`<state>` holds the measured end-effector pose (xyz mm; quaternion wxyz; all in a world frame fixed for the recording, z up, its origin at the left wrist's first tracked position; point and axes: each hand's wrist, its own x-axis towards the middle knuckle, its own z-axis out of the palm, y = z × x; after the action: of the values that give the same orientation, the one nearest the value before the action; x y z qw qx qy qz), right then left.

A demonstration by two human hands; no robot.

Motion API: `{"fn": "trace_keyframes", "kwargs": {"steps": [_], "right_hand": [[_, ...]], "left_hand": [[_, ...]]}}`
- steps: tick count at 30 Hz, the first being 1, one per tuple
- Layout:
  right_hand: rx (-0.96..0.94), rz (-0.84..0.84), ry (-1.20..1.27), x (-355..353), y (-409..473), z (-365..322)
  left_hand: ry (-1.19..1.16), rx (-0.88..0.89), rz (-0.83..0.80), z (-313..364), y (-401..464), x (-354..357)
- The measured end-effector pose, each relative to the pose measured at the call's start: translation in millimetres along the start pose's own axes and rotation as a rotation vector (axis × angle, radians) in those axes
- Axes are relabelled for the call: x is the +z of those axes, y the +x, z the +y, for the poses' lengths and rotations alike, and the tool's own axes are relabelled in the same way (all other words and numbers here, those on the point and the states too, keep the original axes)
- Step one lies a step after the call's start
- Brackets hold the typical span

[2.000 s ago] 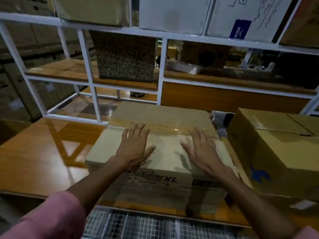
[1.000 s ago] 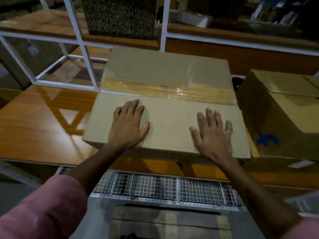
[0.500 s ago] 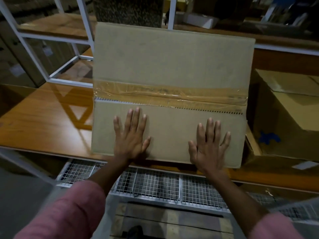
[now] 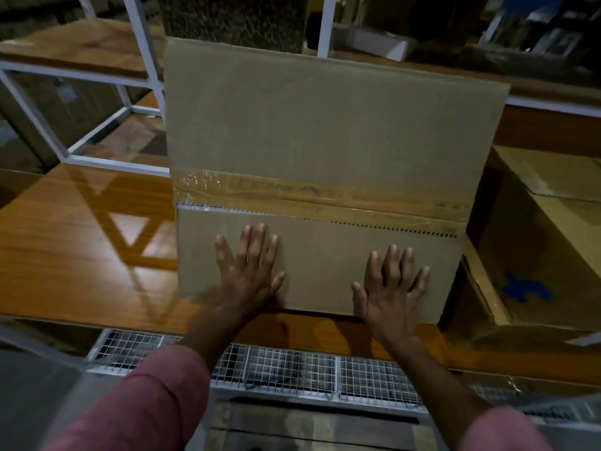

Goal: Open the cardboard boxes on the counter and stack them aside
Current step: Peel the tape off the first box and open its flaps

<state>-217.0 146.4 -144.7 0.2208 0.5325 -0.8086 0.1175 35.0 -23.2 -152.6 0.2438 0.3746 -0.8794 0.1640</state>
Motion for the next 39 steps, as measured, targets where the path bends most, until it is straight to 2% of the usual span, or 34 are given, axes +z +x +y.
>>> {"fn": "trace_keyframes", "kwargs": {"steps": [6, 12, 15, 21, 26, 28, 31, 33, 39], "right_hand": [[-0.057, -0.064, -0.047, 6, -18, -1], [0.010, -0.059, 0.050, -26, -26, -15], [-0.011, 0.031, 0.086, -58, -8, -22], [-0.041, 0.275, 0.132, -138, 43, -24], [-0.062, 0.434, 0.242, -203, 90, -10], [-0.067, 0.360, 0.269, -221, 110, -2], [-0.055, 0.081, 0.249, -232, 140, 9], [-0.020, -0.083, 0.228, -232, 155, 14], [0.086, -0.218, 0.167, -224, 172, 24]], "left_hand": [[0.038, 0.024, -0.085, -2, -22, -3], [-0.129, -0.131, -0.153, 9, -17, -42], [-0.162, -0.190, -0.076, 17, 0, -76], [-0.082, -0.116, 0.217, 9, 61, -162], [0.001, -0.053, 0.258, -11, 104, -219], [-0.070, -0.052, 0.234, -19, 118, -233], [-0.192, -0.114, 0.128, -25, 145, -242], [-0.188, -0.123, 0.022, -29, 165, -240], [-0.251, -0.129, -0.213, -39, 185, -222]]}}
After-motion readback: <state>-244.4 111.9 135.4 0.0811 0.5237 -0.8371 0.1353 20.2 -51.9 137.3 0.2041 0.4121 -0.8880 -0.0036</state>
